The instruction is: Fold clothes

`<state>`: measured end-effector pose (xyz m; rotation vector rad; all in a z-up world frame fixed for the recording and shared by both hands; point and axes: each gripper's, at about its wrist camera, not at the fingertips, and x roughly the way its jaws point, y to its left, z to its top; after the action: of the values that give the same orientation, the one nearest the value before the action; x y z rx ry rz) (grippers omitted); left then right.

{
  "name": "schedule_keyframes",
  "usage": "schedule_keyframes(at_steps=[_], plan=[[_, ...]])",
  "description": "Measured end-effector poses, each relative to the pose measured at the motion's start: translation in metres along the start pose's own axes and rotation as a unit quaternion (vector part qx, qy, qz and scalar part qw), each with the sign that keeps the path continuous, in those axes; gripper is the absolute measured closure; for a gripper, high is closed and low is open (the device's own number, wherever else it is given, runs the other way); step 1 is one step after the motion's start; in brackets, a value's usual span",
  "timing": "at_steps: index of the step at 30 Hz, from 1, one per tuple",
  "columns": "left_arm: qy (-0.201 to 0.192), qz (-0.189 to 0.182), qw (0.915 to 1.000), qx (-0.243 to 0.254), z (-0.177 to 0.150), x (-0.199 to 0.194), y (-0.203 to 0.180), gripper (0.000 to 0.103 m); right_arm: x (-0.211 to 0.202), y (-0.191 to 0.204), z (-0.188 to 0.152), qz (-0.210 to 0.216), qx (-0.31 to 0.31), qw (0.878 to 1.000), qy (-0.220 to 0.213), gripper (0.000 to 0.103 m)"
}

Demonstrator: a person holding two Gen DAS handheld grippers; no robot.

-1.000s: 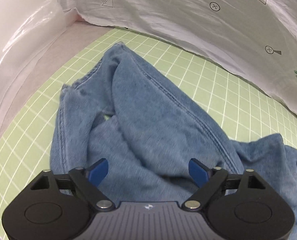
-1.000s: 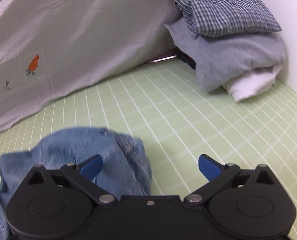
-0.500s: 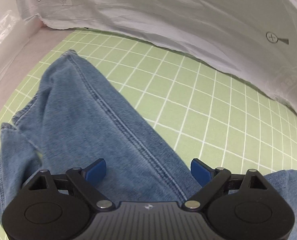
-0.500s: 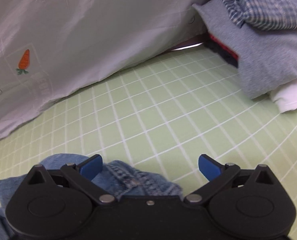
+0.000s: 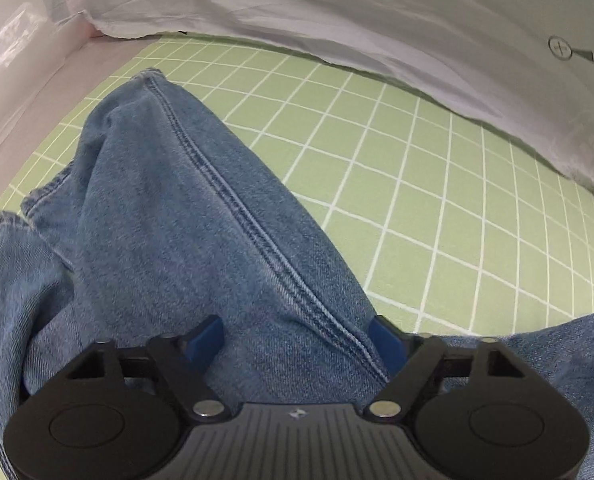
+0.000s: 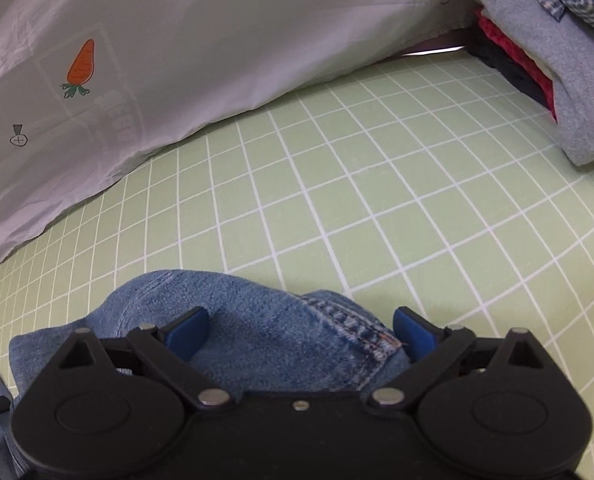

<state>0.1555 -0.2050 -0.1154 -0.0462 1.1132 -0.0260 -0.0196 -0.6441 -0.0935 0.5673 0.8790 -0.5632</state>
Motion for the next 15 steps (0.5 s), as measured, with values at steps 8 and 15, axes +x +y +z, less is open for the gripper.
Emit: schedule_keyframes(at_steps=[8,15], plan=[[-0.039,-0.082,0.9937,-0.066,0.032,-0.024,0.011,0.099,-0.031,-0.008,0.015,0.061,-0.002,0.996,-0.062,0.082],[-0.220,-0.198,0.9536,-0.057,0.094,-0.135,-0.005,0.099,-0.090,-0.029,0.048,0.046,0.036,0.983,-0.176,0.083]])
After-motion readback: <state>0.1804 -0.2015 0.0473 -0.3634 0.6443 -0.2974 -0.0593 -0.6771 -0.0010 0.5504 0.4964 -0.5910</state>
